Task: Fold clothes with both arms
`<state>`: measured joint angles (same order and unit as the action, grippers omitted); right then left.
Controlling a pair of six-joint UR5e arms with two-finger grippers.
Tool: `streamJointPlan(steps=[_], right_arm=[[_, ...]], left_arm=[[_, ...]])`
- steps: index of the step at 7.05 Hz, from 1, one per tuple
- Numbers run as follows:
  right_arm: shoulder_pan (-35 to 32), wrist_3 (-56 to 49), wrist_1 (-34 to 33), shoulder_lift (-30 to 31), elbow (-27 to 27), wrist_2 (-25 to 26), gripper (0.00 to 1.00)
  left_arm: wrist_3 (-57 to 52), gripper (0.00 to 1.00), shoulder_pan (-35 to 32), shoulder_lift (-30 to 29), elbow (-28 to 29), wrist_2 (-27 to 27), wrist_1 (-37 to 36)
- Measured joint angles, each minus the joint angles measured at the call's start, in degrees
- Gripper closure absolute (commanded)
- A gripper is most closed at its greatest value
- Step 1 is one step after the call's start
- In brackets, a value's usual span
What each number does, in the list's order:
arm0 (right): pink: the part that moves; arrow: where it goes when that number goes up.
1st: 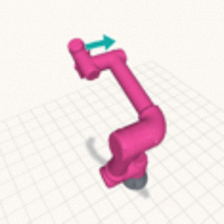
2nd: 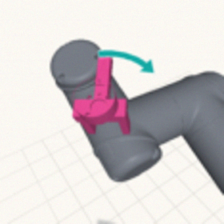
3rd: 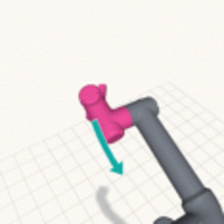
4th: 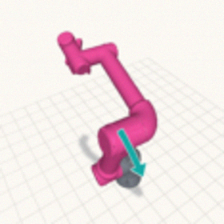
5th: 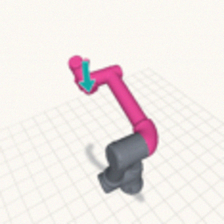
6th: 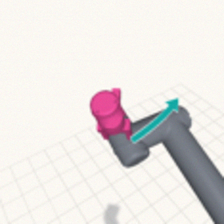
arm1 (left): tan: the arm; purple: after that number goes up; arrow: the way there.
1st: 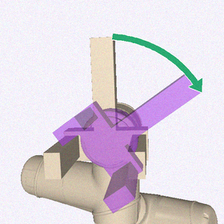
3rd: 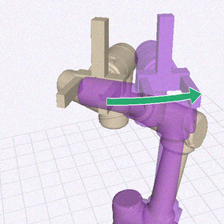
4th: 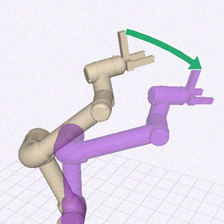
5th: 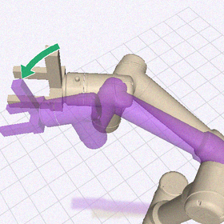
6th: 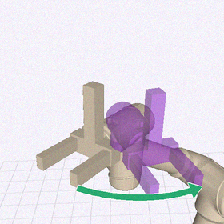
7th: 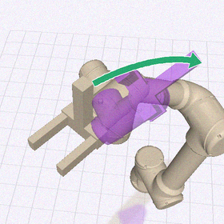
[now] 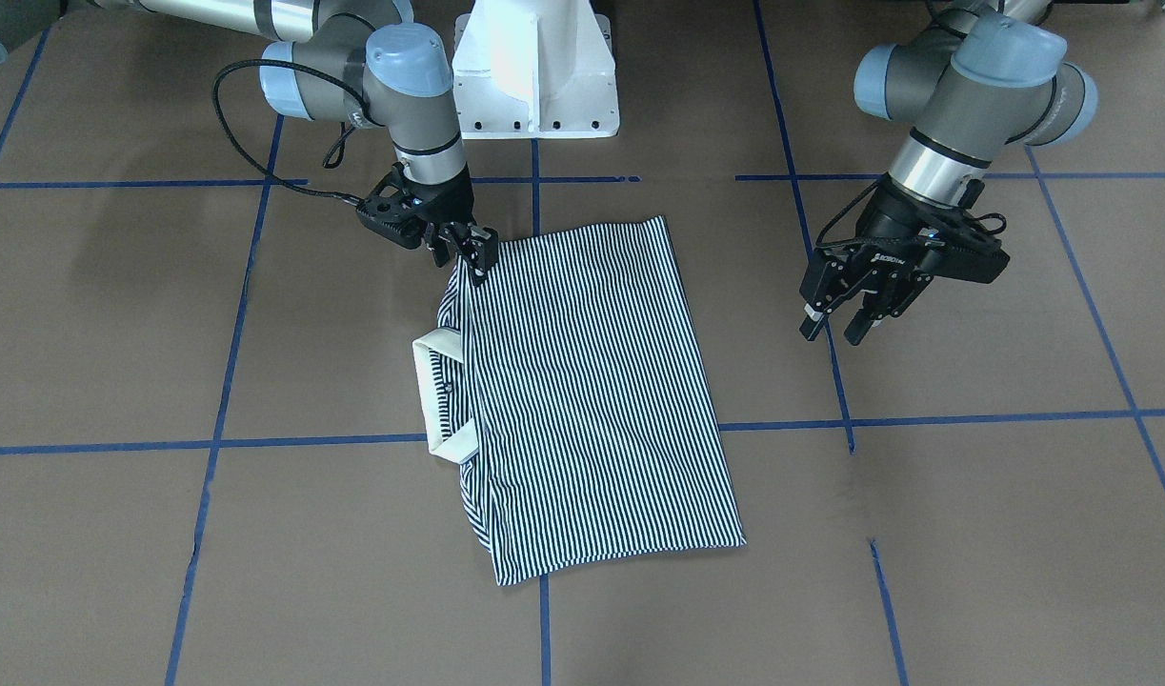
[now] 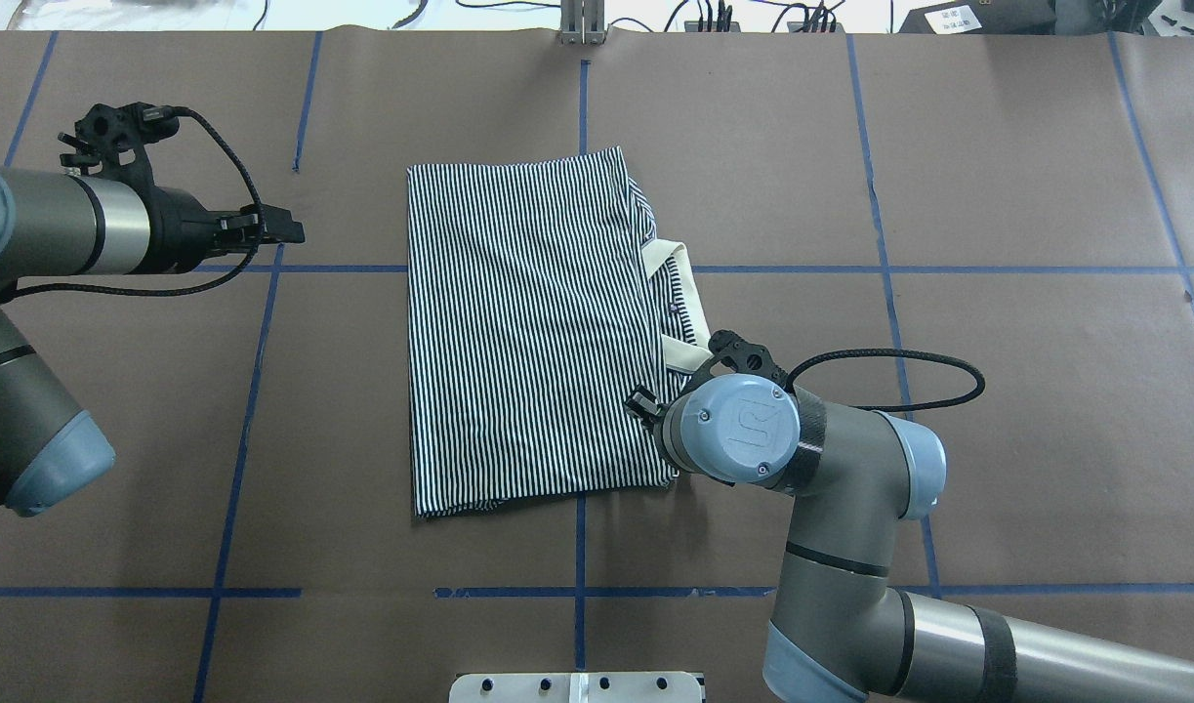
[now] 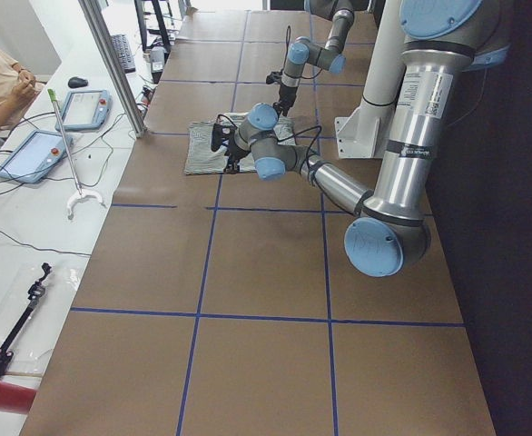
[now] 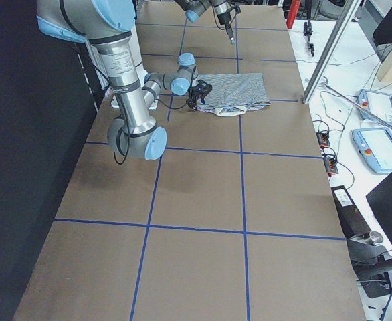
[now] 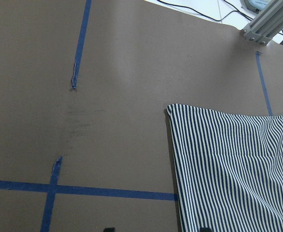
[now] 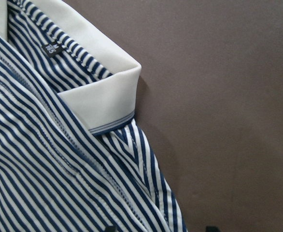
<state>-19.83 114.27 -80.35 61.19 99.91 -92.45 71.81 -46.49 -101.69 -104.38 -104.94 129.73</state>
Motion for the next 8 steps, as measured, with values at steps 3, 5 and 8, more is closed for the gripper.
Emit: streamJointPlan(steps=[3,5,8], right_arm=[[0.8,0.0,-0.1,0.0,-0.2,0.0,0.43],[1.1,0.0,-0.1,0.1,-0.4,0.0,0.77],[1.2,-0.2,-0.1,0.0,-0.5,-0.2,1.0]], left_arm=[[0.0,0.34,0.0,0.1,-0.3,-0.2,0.0],[0.1,0.34,0.0,0.1,-0.4,-0.3,0.0],[0.1,0.34,-0.1,0.1,-0.7,-0.4,-0.2]])
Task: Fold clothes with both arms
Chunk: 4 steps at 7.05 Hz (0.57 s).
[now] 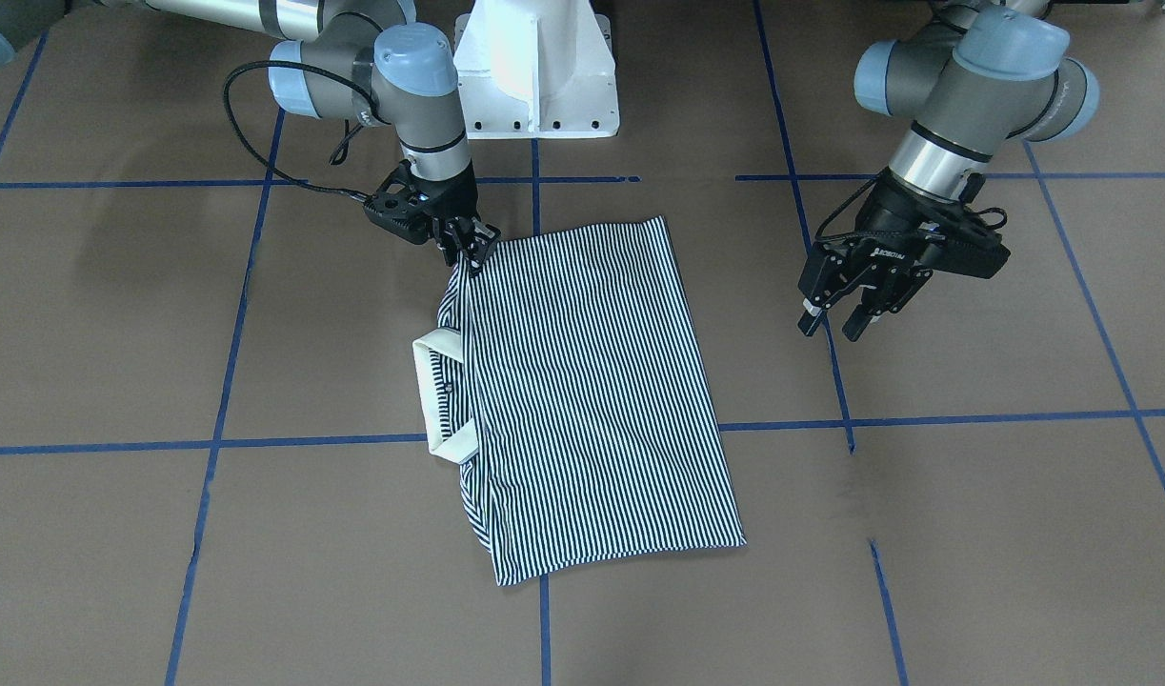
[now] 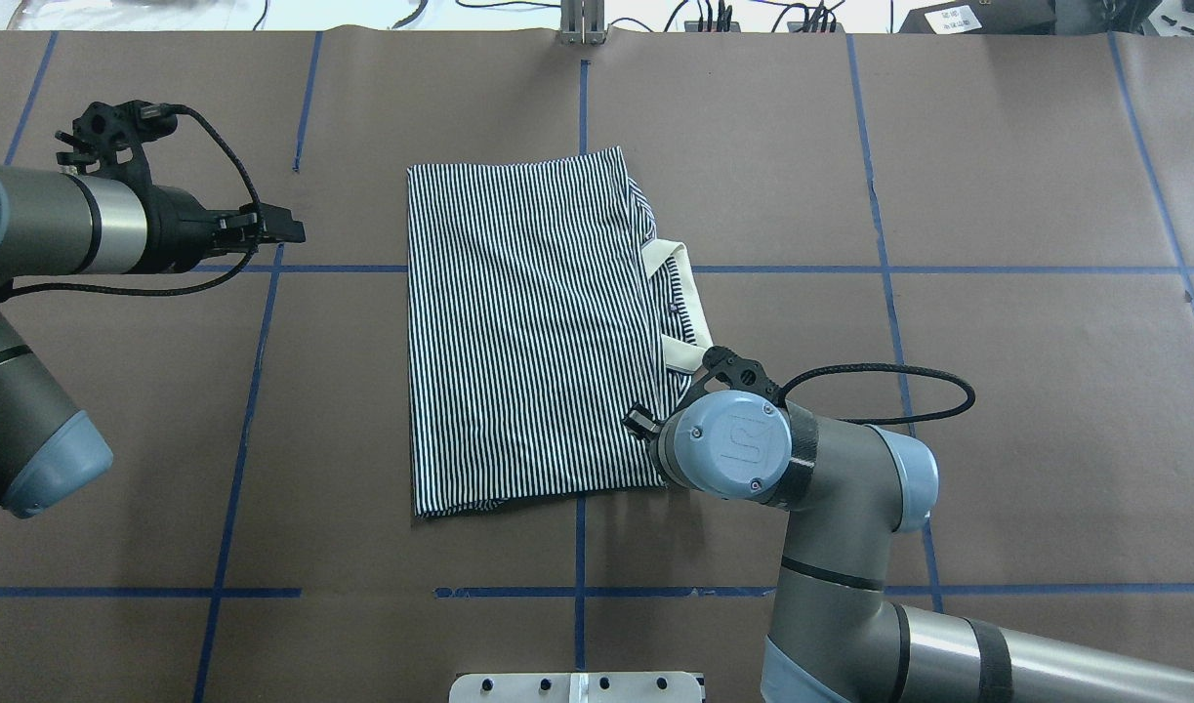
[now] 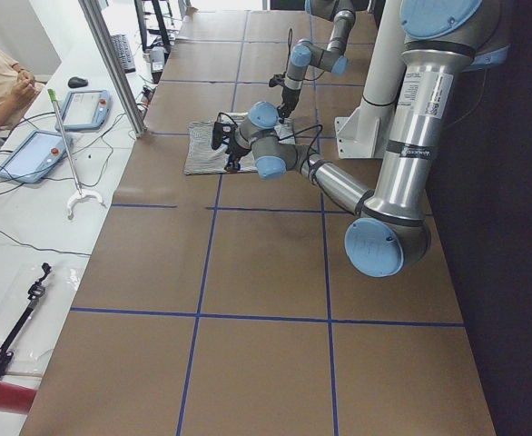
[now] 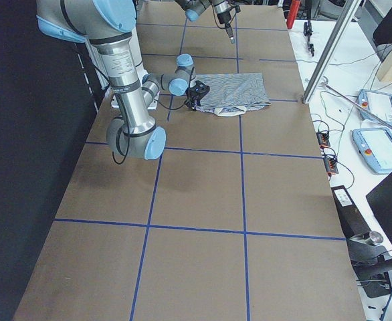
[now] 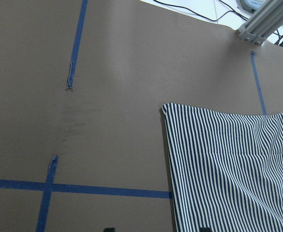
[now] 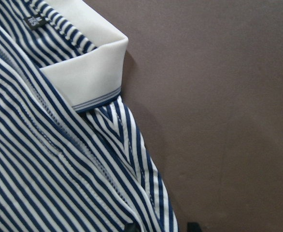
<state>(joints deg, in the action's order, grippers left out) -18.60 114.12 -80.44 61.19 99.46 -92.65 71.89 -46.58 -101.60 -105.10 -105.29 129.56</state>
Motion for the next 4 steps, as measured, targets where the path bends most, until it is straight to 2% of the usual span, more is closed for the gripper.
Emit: streamJointPlan(steps=[4], right_arm=[[0.1,-0.5,0.0,-0.5,0.3,-0.4,1.0]], left_arm=[[0.0,0.34,0.0,0.1,0.0,-0.6,0.0]])
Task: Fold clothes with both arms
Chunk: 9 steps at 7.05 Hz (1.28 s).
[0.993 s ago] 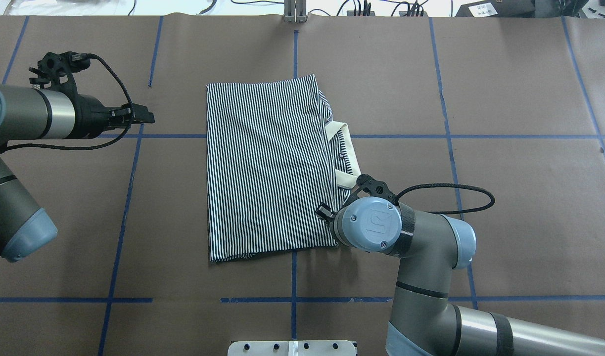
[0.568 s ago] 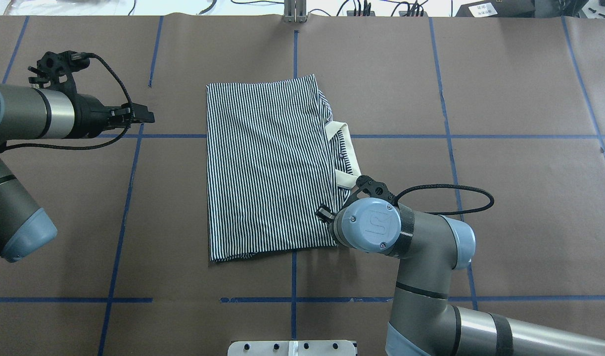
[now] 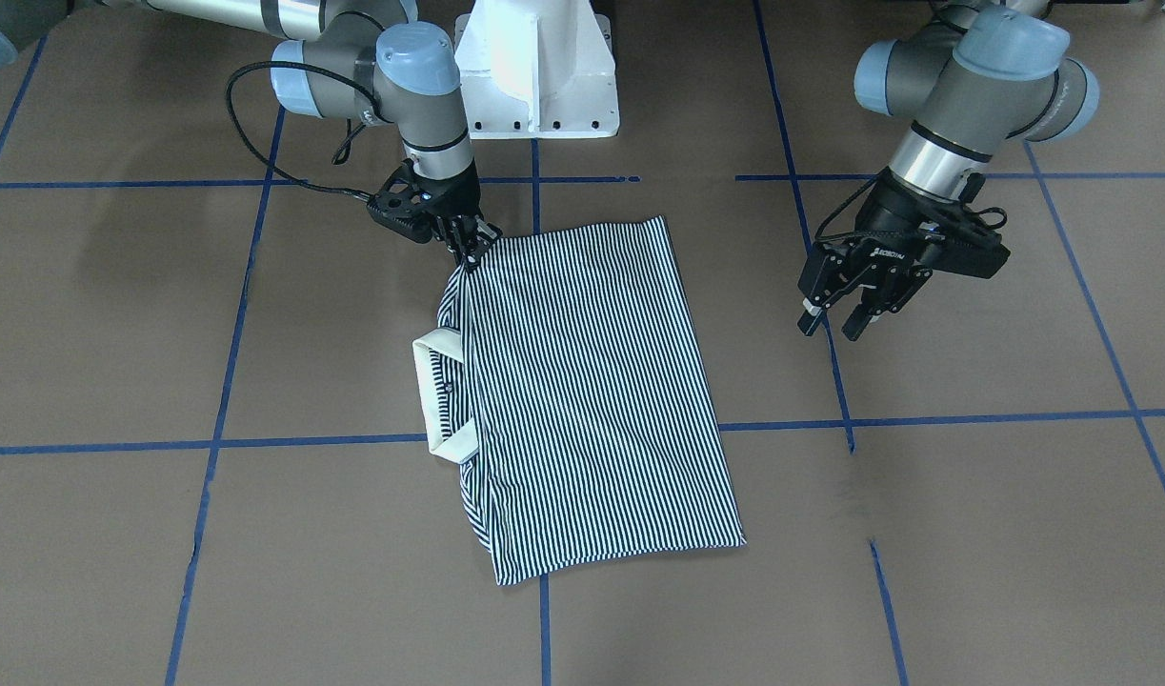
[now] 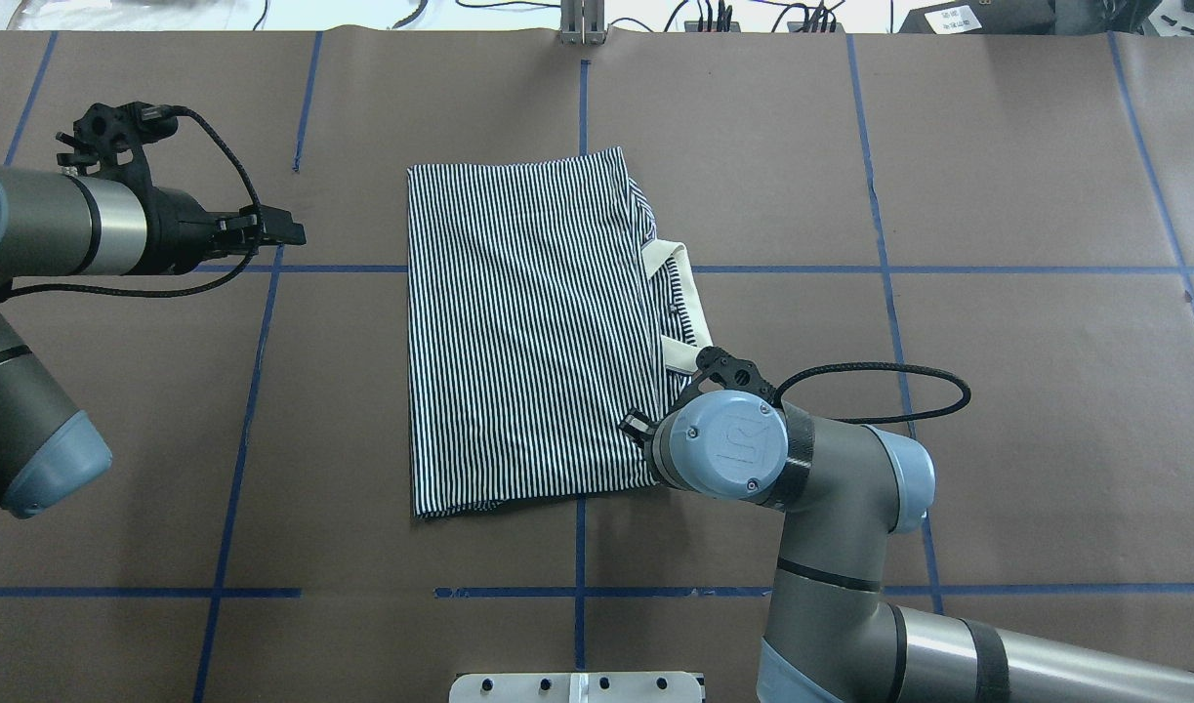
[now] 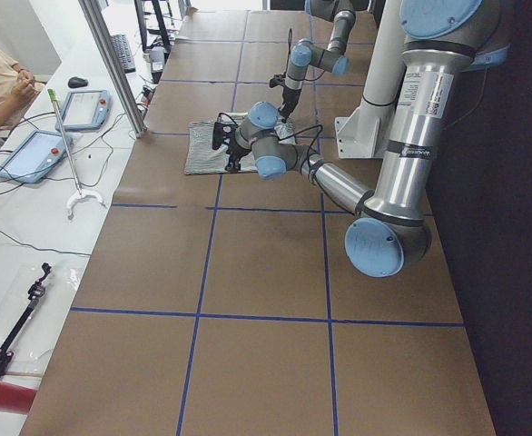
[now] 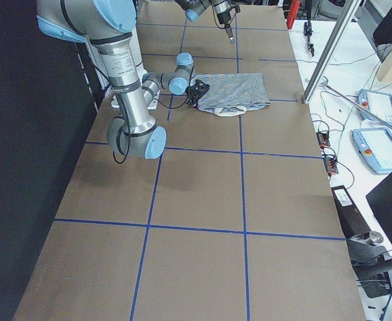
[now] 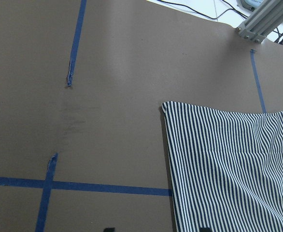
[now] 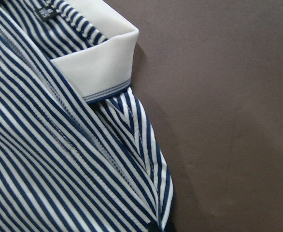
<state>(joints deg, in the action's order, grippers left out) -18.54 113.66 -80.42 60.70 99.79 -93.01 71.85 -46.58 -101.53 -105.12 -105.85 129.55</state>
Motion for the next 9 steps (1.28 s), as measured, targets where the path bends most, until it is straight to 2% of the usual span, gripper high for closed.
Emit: streamJointPlan(steps=[2,5,7,9], right_arm=[[-0.2,0.0,-1.0,0.3,1.7,-0.1,1.0],[1.8,0.4,-8.2,0.5,7.9,0.5,1.0],[3.2,0.7,-11.0,0.7,10.6,1.1,1.0],[3.6,0.8,-11.5,1.4,11.1,1.6,1.0]], left_arm=[[0.6,0.33,0.0,0.0,-0.5,-0.1,-0.1],[10.0,0.31,2.8,-0.5,-3.9,-1.8,-0.4],[19.5,0.29,9.8,-0.6,-6.1,-0.5,-0.6],[29.3,0.29,18.8,-0.4,-7.5,3.8,-3.2]])
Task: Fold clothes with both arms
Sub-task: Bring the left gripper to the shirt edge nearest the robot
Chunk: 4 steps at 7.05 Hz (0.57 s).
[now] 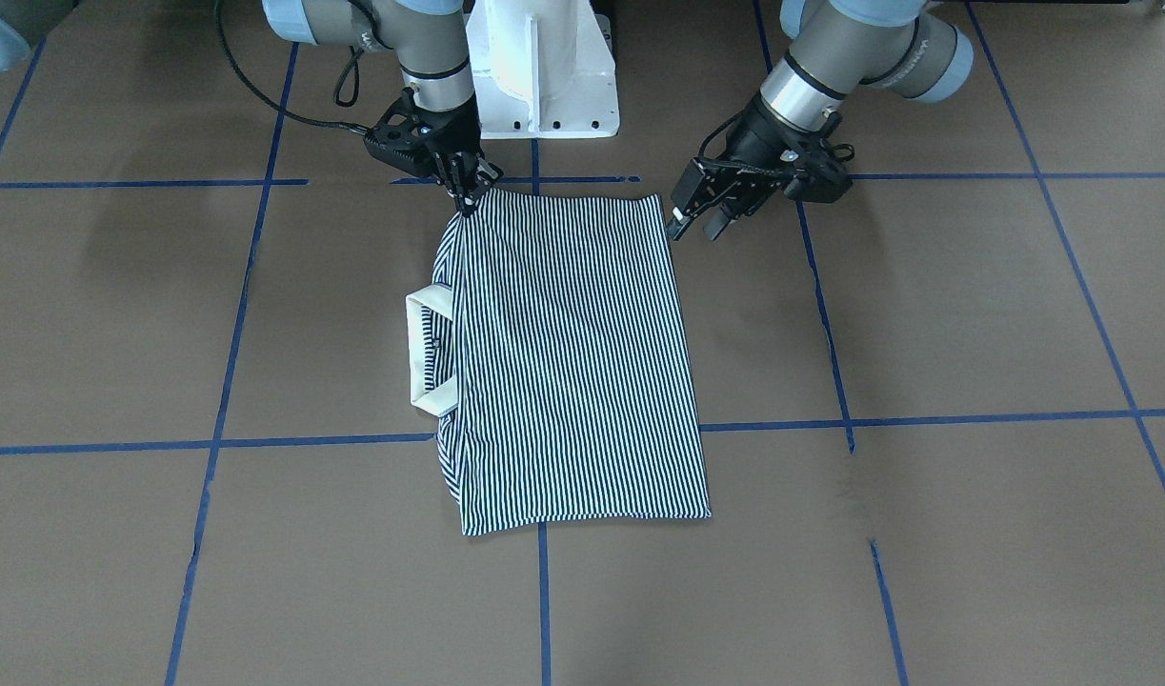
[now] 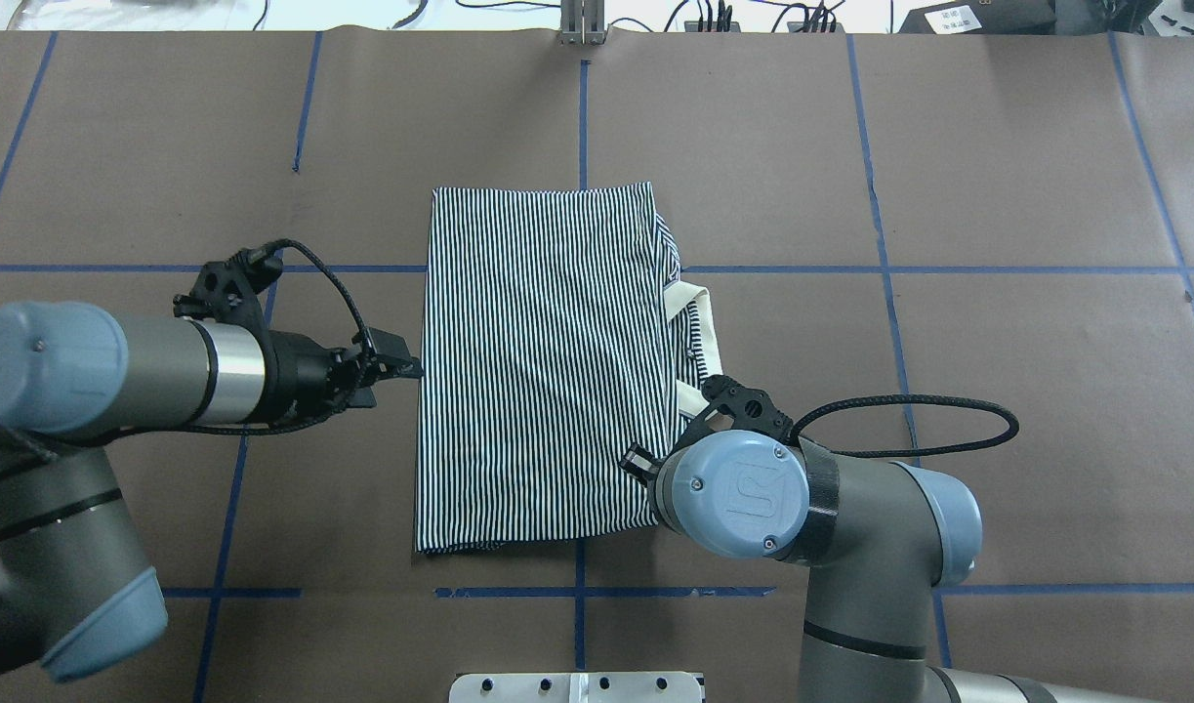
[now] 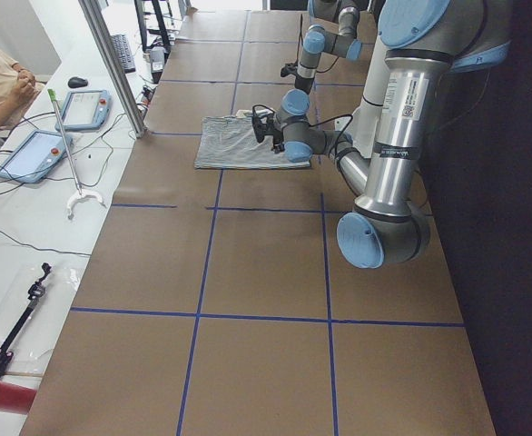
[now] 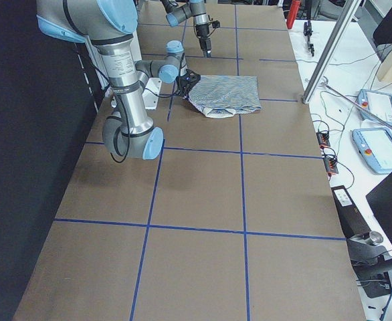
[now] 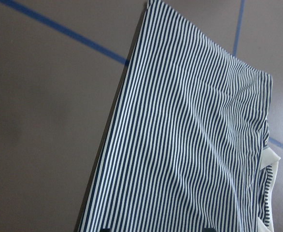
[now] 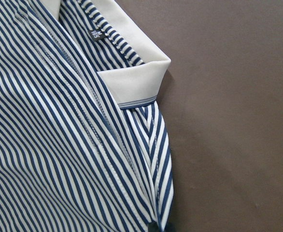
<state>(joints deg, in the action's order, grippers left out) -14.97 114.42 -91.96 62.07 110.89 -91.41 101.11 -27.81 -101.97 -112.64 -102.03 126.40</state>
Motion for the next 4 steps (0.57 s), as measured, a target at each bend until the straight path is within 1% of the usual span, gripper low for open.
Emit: streamJointPlan(steps=[2,4], right_arm=[[0.1,0.0,-0.1,0.4,0.3,0.0,1.0],[0.1,0.0,-0.1,0.7,0.7,0.0,1.0]], left_arm=[[2.9,0.3,8.8,-0.1,0.2,7.4,-4.3],[3.3,0.31,12.7,0.0,0.4,9.7,-7.1]])
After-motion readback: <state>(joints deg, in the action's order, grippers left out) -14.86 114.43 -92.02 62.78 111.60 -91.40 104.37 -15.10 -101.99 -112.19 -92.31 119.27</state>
